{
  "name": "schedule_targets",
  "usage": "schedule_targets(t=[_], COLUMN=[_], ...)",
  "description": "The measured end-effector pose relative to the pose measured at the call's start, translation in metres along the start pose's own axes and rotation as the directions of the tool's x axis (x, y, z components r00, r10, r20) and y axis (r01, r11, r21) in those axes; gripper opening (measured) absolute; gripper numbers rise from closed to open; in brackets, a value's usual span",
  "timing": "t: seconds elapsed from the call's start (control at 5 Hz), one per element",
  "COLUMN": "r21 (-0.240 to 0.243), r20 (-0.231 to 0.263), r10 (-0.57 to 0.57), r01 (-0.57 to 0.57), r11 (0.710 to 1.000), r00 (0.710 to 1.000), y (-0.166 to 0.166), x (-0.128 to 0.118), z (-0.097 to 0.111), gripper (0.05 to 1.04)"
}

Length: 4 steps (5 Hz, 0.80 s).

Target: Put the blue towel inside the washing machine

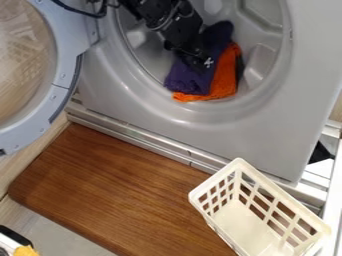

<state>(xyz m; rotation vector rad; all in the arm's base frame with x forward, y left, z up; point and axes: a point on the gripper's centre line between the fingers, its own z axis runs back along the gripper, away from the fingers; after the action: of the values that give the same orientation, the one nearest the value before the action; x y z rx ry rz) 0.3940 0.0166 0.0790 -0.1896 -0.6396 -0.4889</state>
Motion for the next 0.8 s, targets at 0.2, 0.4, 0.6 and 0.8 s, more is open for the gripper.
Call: schedule_targets(t=[0.2,0.4,0.6,0.8], r21=[0.005,0.004,0.005,0.002], r20=[-0.007,-0.008,0.004,0.021], r10=[0.011,0.016,0.017,0.005], r01=[-0.011,-0.016,-0.017,-0.005], r11=[1.0,1.0,1.0,1.0], r00=[1.0,1.0,1.0,1.0], y=[-0.001,-0.002,-0.006,-0.01], x=[-0.005,-0.008,-0.008,-0.003], z=[-0.002,-0.003,0.002,0.01], gripper=[1.011,1.01,1.002,1.0])
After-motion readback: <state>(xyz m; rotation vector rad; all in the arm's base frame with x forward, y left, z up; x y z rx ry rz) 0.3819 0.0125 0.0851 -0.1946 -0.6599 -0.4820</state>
